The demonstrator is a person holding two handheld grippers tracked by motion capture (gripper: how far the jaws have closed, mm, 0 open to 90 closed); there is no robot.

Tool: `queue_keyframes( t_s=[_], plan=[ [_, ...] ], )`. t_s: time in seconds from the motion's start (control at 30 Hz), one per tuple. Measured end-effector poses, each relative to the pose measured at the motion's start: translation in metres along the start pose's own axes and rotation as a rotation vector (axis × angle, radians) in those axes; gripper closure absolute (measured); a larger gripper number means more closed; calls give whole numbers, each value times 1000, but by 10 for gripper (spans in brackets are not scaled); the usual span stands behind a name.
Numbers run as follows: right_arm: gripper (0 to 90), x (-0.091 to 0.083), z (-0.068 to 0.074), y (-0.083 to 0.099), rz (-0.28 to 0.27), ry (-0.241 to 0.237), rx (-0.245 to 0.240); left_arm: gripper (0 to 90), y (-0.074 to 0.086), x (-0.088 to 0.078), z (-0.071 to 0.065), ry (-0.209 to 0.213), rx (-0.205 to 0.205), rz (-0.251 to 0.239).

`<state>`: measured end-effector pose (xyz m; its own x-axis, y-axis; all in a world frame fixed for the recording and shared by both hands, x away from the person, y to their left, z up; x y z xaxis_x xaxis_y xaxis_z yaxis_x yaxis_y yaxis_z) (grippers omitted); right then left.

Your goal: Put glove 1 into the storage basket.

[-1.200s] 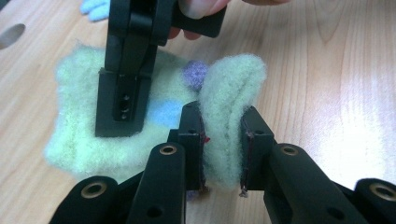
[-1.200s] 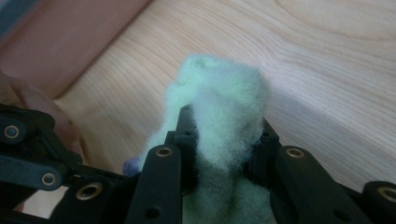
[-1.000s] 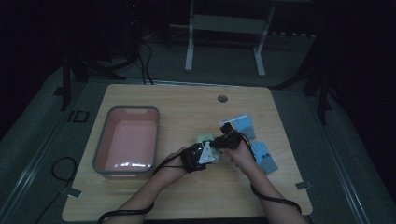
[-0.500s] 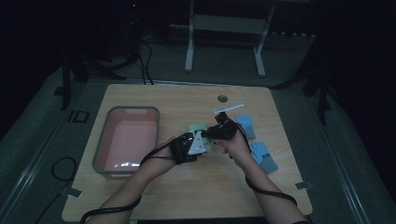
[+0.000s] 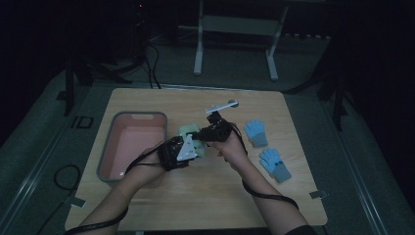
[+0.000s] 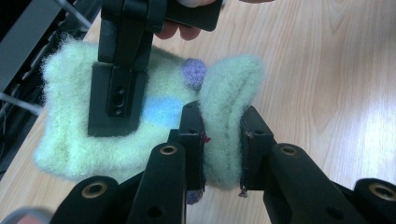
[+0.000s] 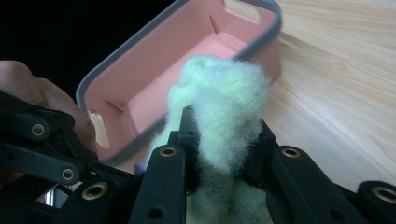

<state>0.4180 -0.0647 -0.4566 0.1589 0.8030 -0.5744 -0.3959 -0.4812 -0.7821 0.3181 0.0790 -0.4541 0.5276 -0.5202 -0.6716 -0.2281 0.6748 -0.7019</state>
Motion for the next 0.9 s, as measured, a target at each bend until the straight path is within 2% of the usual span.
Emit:
queue_keyframes(
  t_s=[0.17, 0.27, 0.7, 0.9],
  plan=[
    [742, 11, 8, -13, 1, -9, -14, 758, 11, -15, 9, -25, -15, 9],
    [741, 25, 16, -24, 3, -29, -25, 759, 18, -22, 13, -37, -21, 17],
    [741, 75, 38, -54, 27, -79, -62, 759, 56, -55, 33, -90, -72, 52],
    [741, 102, 51, -69, 38, -102, -84, 759, 79, -71, 45, -112, -106, 66]
  ],
)
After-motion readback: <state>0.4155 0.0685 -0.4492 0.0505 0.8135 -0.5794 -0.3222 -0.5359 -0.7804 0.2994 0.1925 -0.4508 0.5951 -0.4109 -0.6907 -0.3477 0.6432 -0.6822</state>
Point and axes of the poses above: each handheld gripper's, and its own axes: x roughly forward along the jaws, y roughly out of its underside, z roughly to its left, the point moved 2 cm from there along x, roughly forward along the jaws, and after that the axes turned 12 degrees about -x, right-handed, at the moved point
